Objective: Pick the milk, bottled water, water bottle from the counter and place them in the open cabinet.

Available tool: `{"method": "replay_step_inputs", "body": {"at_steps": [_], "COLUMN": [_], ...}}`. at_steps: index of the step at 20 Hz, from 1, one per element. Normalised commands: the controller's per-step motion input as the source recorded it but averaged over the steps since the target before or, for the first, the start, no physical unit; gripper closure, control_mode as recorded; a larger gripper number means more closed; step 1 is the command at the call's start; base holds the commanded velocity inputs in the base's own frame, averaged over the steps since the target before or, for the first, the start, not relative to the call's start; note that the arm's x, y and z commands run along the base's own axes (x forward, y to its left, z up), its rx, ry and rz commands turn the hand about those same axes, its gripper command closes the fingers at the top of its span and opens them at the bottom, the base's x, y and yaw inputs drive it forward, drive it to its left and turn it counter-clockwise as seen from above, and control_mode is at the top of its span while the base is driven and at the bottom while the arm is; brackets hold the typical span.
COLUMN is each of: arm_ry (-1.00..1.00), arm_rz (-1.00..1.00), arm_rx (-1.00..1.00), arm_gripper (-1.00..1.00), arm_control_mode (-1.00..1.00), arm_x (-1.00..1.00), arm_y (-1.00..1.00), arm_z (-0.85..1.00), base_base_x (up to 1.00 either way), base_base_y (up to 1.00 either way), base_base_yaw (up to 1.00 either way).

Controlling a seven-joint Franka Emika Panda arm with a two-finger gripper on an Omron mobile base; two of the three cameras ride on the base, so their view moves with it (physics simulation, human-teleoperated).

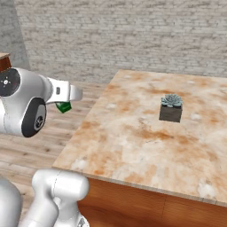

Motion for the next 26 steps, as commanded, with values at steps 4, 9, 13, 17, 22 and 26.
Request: {"method": "replay_step_inputs", "body": {"at_steps": [4,9,13,17,22,26], "arm_ry": [-0.02,0.0,0.02,0.0,0.0,0.0], "arm_rz": [-0.01,0.0,0.0,0.0,0.0,0.0], "arm_rx": [-0.01,-0.02,-0.01,0.0,0.0,0.0], "arm_gripper": [1.0,1.0,1.0,1.0,1.0,1.0], "arm_control_mode": [-1.0,-1.0,-1.0,-1.0,-1.0,1.0], "arm_x": [-0.4,-0.24,0.01,0.0,0.0,0.0], "arm_y": [0.0,0.0,0.0,0.0,0.0,0.0], "arm_z": [0.1,0.0,0.0,0.0,0.0,0.0], "base_base_x": [0.0,0.0,0.0,0.0,0.0,0.0], "base_base_y": [0.0,0.0,0.0,0.0,0.0,0.0], "base_base_yaw": [0.0,0.0,0.0,0.0,0.0,0.0]}}
